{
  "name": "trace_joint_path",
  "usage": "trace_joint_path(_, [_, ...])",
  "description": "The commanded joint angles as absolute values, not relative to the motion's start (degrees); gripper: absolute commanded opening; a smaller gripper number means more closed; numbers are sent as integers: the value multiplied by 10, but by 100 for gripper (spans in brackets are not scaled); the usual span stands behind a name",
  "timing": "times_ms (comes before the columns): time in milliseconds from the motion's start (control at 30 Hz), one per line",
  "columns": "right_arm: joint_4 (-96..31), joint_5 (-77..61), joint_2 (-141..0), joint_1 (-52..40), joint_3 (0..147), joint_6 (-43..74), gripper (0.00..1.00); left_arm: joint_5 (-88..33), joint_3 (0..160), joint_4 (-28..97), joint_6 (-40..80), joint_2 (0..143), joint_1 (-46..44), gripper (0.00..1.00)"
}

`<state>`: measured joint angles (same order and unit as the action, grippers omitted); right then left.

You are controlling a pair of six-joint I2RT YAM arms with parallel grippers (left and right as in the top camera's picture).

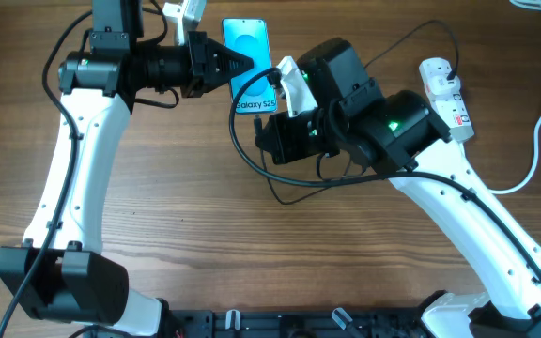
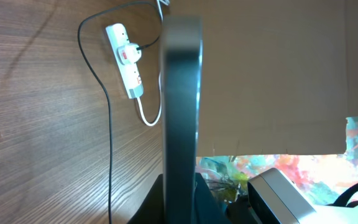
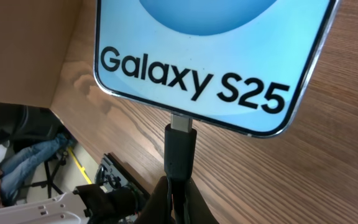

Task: Plug charger to phone and switch on socket
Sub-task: 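Push the USB-C plug up into the phone's port with the right gripper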

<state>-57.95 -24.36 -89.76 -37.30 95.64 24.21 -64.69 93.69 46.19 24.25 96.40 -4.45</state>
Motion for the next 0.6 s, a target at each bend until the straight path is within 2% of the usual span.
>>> trace_joint_path(0, [-576,-239,-890,-372,969,244,4,-675,941,457,229,961,-47,4])
trace_joint_path(567, [-576,-234,-890,-372,969,241,4,-673,941,459,227,961,-48,4])
